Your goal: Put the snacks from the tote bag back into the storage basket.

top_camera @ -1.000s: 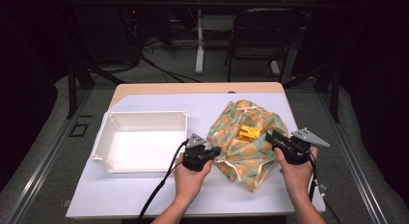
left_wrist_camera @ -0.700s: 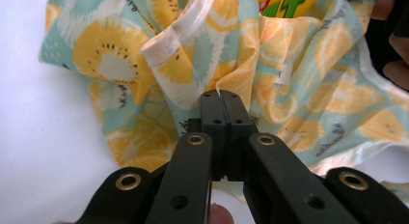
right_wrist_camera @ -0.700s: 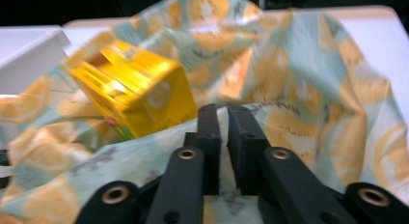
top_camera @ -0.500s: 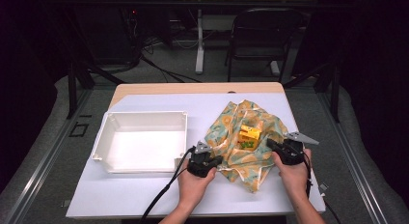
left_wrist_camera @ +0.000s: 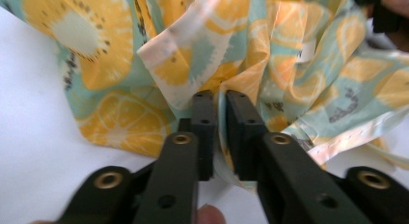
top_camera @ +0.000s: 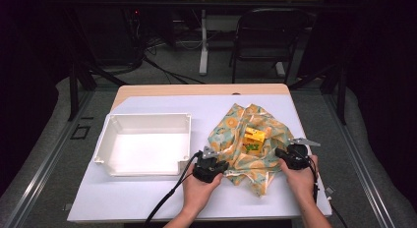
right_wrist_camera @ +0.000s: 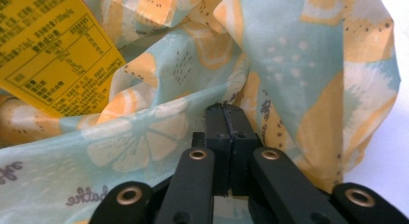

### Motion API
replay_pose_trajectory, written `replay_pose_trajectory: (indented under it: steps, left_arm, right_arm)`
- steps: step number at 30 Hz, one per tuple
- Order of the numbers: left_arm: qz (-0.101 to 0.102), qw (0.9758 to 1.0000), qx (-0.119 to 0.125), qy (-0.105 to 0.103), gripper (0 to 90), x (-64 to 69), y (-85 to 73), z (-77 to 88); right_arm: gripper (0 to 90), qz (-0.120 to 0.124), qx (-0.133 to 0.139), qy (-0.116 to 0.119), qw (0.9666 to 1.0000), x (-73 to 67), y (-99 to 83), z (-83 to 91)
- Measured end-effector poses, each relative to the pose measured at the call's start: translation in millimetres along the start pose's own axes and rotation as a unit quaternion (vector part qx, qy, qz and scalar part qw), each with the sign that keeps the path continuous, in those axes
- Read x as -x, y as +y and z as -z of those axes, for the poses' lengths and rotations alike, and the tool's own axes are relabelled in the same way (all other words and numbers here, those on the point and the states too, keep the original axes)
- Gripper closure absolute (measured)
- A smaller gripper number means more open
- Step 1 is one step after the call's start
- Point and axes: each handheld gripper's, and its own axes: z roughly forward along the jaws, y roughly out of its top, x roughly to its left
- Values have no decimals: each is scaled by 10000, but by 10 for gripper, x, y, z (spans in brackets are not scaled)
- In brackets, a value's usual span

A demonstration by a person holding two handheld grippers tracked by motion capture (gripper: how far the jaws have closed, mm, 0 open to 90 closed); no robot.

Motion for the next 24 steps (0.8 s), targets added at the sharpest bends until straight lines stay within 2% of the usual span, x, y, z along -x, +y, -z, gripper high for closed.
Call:
replay_pose_trajectory:
  steps: [2, 4, 5, 6, 9, 11, 12, 13, 15, 17, 20, 24]
  left_arm:
    - [-8, 9997, 238, -10, 723, 29, 65, 102]
    - [-117, 9989, 443, 52, 666, 69, 145, 202]
    - [-163, 9985, 524, 57, 615, 80, 180, 237]
    - [-169, 9979, 629, 57, 615, 95, 228, 285]
    - [-182, 9951, 971, 26, 552, 137, 387, 422]
    - [-235, 9931, 1143, -57, 533, 164, 477, 469]
    - [-268, 9927, 1177, -72, 536, 175, 507, 476]
    - [-309, 9919, 1228, -47, 536, 192, 543, 470]
    - [-377, 9916, 1232, 63, 560, 216, 596, 413]
    - [-434, 9932, 1058, 200, 591, 222, 613, 261]
    - [-399, 9957, 783, 278, 648, 207, 570, 39]
    - [-276, 9974, 476, 457, 708, 175, 481, -203]
  right_arm:
    - [825, -19, 96, 22, 9999, -10, 9, 49]
    - [772, 12, 217, 55, 9997, -18, 27, 125]
    - [743, 2, 360, 99, 9993, -30, 43, 187]
    - [729, 40, 399, 102, 9991, -30, 57, 236]
    - [706, 92, 761, 87, 9970, -53, 111, 402]
    - [703, 70, 1121, -7, 9937, -75, 145, 510]
    - [700, 98, 1468, -23, 9891, -98, 186, 621]
    - [700, 98, 1468, -23, 9891, -98, 186, 621]
    - [719, 142, 1774, 33, 9840, -151, 214, 697]
    - [755, 200, 1871, 140, 9820, -199, 223, 704]
    - [817, 275, 1802, 403, 9824, -292, 217, 633]
    - [854, 305, 1734, 520, 9830, -351, 209, 601]
